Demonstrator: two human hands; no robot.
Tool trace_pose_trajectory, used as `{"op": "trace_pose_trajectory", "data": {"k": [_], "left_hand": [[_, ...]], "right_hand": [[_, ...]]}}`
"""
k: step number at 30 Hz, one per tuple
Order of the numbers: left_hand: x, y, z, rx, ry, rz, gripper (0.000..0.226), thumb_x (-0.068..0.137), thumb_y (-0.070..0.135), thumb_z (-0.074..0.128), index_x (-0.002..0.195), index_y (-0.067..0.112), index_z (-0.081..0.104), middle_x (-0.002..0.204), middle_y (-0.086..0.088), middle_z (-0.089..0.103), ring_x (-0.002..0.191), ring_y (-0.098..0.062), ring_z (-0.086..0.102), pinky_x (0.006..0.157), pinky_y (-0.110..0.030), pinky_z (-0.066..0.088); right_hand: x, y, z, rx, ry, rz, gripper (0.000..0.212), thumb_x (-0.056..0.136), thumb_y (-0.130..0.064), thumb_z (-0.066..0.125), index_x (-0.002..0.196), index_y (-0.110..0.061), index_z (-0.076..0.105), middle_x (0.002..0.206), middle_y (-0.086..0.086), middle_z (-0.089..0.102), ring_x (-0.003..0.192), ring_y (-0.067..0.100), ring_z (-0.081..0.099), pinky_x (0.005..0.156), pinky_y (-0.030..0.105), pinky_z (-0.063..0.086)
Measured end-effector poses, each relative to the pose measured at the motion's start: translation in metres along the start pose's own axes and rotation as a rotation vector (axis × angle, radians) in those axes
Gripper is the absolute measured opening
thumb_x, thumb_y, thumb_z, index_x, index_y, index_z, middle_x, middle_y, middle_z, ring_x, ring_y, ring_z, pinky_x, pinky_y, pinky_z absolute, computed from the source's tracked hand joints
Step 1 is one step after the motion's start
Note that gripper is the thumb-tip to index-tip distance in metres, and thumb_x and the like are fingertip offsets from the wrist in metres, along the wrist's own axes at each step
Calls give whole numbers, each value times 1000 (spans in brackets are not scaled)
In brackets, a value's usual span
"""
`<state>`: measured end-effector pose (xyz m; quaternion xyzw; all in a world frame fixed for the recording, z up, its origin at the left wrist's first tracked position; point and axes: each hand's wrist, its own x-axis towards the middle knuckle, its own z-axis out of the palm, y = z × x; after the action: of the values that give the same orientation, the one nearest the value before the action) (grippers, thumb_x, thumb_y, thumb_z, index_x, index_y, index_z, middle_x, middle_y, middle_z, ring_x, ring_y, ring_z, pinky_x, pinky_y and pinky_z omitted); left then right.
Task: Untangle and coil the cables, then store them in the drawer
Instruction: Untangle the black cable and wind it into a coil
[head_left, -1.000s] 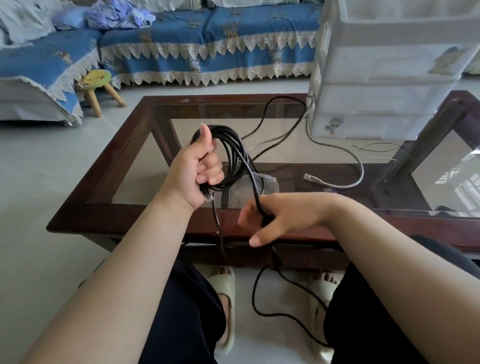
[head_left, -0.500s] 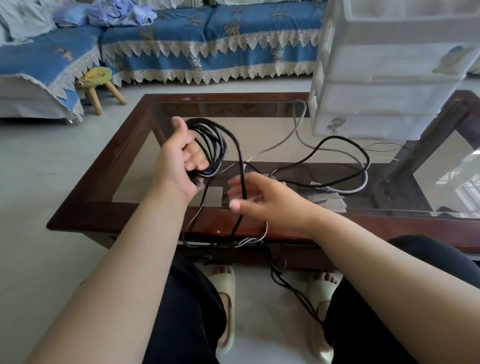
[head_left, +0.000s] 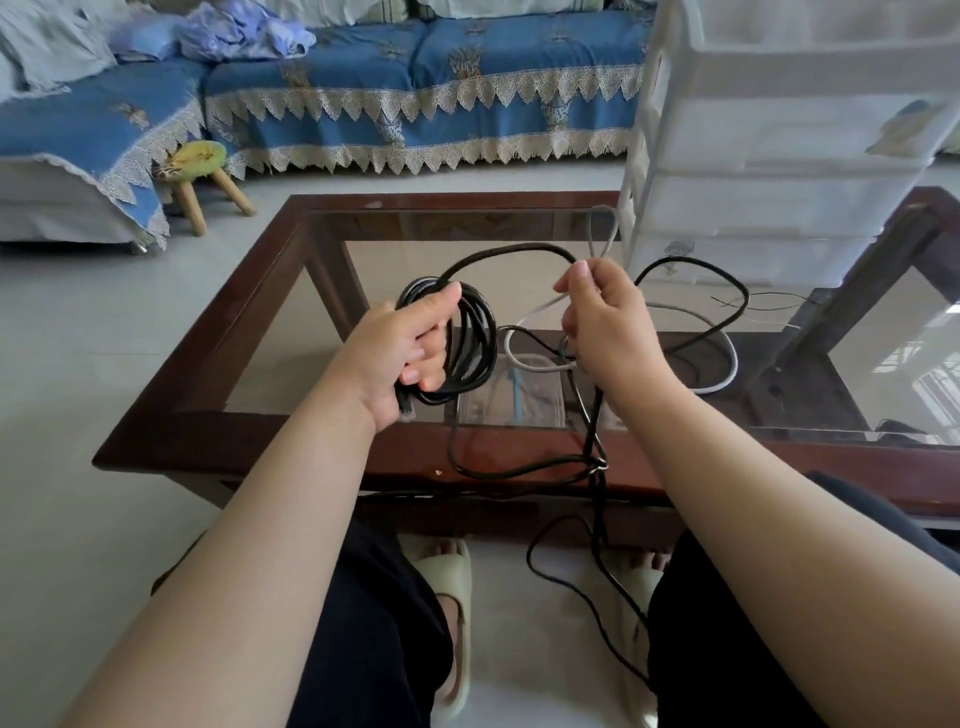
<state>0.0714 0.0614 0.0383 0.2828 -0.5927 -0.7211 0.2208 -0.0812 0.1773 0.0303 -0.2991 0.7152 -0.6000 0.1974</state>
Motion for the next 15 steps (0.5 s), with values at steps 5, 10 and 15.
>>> {"op": "trace_pose_trajectory", "data": {"k": [5,10,15], "left_hand": [[-5,6,6,-181,-22,-5,41,89,47,53,63,16,43,39,8,26,31,-4,22,35,-18,27],[-2,5,8,-321,113,-6,48,98,47,46,61,17,42,40,8,29,33,-5,23,36,-18,26],[-2,6,8,-386,343,2,48,97,48,49,60,18,40,44,7,29,37,-6,23,39,-20,25]], "right_hand": [[-1,14,13,-269,-173,106,34,100,-34,33,76,-20,52,60,-2,49,52,14,45,53,27,36],[-24,18,25,-585,-348,-20,36,101,-35,30,97,-12,57,80,5,61,78,27,58,66,31,42],[-44,10,34,-805,-418,-123,47,102,-21,30,147,-13,21,122,18,59,92,33,60,70,35,45]]}}
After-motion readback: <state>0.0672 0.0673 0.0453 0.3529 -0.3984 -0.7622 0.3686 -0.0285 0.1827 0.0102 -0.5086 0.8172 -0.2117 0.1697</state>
